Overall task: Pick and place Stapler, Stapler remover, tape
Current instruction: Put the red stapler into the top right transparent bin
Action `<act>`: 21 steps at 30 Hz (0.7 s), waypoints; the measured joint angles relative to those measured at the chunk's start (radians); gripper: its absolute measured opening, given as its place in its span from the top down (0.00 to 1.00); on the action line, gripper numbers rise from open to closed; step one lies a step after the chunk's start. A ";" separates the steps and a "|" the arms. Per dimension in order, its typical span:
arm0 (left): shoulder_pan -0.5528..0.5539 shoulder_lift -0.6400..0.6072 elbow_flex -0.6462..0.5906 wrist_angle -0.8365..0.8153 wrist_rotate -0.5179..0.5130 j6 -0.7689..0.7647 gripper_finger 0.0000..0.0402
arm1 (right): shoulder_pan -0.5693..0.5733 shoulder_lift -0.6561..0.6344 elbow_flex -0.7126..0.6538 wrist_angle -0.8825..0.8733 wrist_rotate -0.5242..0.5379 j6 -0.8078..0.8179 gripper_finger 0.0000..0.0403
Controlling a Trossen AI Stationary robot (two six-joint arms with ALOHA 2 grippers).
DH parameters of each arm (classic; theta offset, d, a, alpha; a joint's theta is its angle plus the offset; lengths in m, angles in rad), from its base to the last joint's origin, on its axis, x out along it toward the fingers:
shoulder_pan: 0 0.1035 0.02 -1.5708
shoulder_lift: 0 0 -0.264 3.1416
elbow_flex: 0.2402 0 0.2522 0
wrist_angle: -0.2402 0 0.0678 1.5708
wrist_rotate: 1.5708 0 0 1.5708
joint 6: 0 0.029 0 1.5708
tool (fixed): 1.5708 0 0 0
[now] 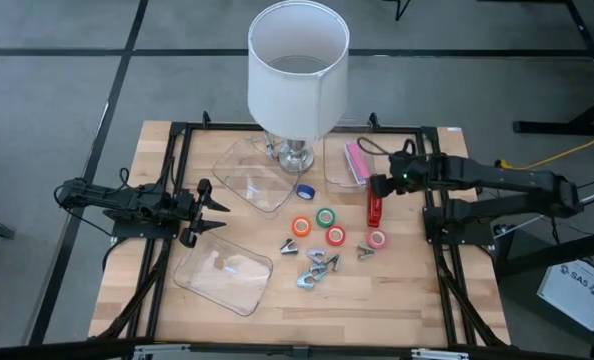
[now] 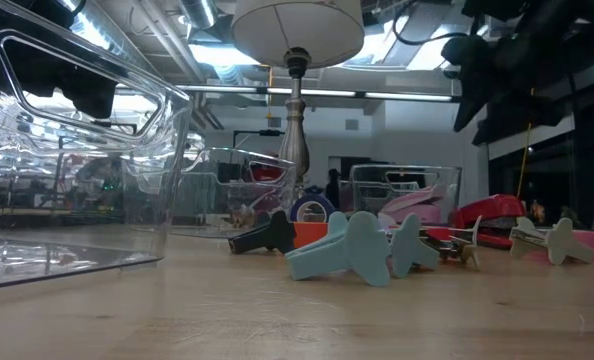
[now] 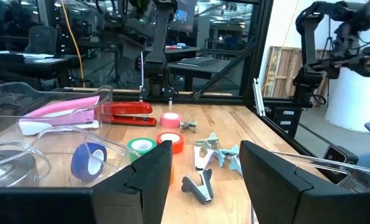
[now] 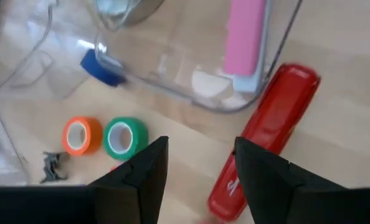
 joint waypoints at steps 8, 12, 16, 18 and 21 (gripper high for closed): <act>0.000 0.000 0.000 0.000 0.000 0.000 0.54 | 0.089 0.077 0.000 -0.097 0.053 0.134 0.54; 0.000 0.000 0.000 0.000 0.000 0.000 0.54 | 0.108 0.137 0.000 -0.092 0.053 0.157 0.54; 0.000 0.000 0.000 0.000 0.000 0.000 0.54 | 0.112 0.211 0.000 -0.092 0.053 0.155 0.54; 0.000 0.000 0.000 0.000 0.000 0.000 0.54 | 0.111 0.247 0.000 -0.092 0.053 0.148 0.54; 0.000 0.000 0.000 0.000 0.000 0.000 0.54 | 0.111 0.297 0.000 -0.092 0.053 0.147 0.54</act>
